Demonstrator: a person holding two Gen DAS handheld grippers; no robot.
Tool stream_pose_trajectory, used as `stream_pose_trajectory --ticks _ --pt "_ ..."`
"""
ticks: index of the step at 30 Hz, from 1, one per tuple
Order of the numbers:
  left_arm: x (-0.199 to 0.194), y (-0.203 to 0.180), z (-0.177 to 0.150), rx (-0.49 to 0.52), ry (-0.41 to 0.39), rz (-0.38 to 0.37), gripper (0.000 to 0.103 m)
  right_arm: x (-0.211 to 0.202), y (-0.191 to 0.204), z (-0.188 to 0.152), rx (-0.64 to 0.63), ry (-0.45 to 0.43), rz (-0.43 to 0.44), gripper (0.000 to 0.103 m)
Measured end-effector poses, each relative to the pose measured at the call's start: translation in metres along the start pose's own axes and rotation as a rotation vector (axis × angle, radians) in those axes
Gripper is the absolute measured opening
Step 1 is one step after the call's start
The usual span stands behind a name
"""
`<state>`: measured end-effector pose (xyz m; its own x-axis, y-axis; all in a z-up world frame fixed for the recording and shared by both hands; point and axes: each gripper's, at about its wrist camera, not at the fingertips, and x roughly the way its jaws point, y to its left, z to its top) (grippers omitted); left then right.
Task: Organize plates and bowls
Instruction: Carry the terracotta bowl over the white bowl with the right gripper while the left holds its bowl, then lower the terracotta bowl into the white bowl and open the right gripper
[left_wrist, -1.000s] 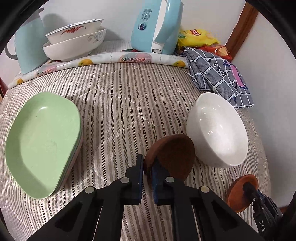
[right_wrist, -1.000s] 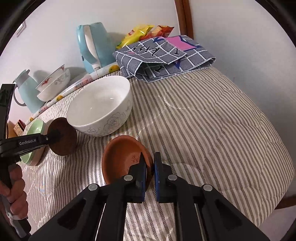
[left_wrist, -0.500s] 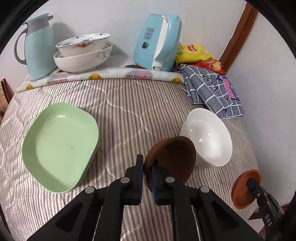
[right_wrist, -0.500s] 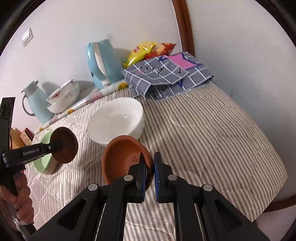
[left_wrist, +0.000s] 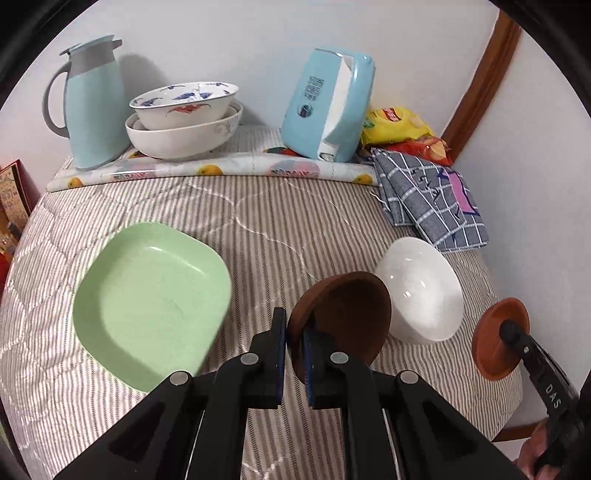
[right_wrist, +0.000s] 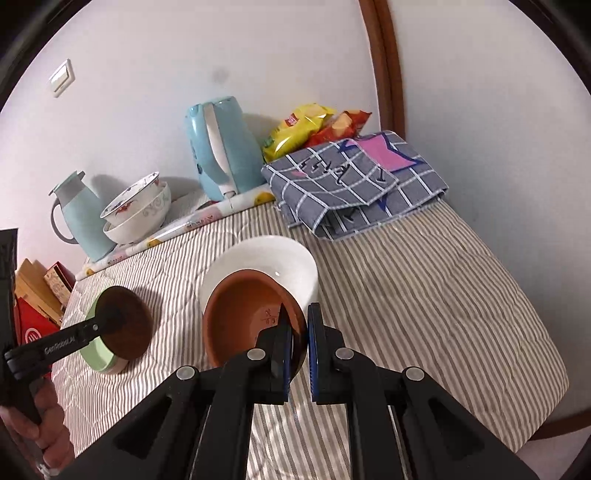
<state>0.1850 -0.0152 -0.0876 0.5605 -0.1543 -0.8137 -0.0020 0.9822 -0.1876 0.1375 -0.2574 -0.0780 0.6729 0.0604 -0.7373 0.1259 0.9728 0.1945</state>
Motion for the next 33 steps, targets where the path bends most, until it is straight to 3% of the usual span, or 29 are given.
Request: stream_pose_trajectory --ticks 14,33 --pt "0.005 0.024 0.028 -0.020 -0.030 0.032 0.008 0.048 0.028 0.024 -0.059 0.036 -0.035 0.008" --pt "0.034 0.029 0.046 -0.033 -0.004 0.026 0.008 0.112 0.034 0.028 -0.125 0.172 -0.081 0.008"
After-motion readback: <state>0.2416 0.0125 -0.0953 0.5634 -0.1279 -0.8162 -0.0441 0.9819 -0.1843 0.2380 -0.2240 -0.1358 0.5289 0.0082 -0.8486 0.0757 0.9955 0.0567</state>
